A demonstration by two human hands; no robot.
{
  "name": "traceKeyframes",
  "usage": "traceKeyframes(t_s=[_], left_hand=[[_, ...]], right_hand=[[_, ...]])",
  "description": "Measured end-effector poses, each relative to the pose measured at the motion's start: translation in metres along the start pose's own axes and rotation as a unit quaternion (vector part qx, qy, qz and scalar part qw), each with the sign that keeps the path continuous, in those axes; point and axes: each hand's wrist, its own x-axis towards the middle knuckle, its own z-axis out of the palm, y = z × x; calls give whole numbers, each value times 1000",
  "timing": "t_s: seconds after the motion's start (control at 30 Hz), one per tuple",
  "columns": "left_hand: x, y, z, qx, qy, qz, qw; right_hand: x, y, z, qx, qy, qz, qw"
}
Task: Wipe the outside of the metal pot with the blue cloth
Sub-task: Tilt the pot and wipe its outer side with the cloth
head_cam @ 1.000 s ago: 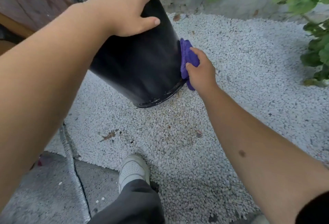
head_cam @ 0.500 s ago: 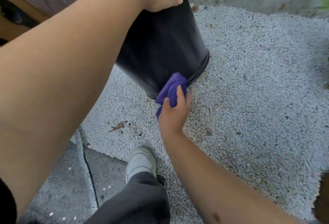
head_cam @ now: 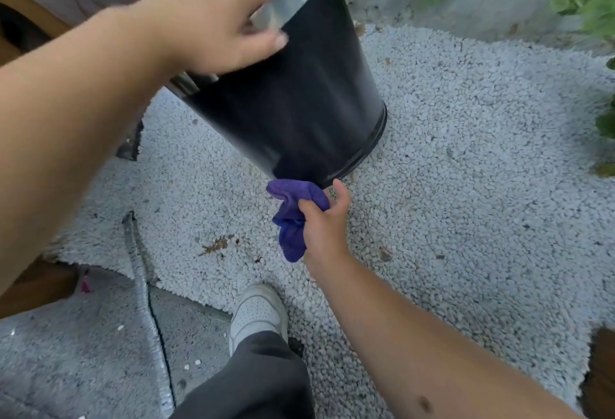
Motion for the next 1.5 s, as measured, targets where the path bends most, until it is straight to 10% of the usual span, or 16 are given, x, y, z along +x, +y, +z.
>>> traceKeyframes(t_s=[0.3, 0.43, 0.63, 0.83, 1.03, 1.5], left_hand=[[-19, -3, 22, -158, -21, -145, 977], [-2, 32, 12, -217, -29, -19, 976], [22, 8, -2, 130, -69, 85, 985], [30, -15, -12, 88, -88, -57, 991], [58, -13, 3, 17, -55, -124, 991], [73, 4, 9, 87, -75, -115, 987]], right_hand=[[15, -24, -21, 57, 36, -12, 998], [21, -32, -45, 79, 40, -5, 996], [40, -68, -51, 170, -38, 39, 984], [60, -126, -75, 215, 62, -126, 967], [55, -119, -50, -176, 25, -204, 963], [-26, -9, -2, -286, 96, -295, 907]])
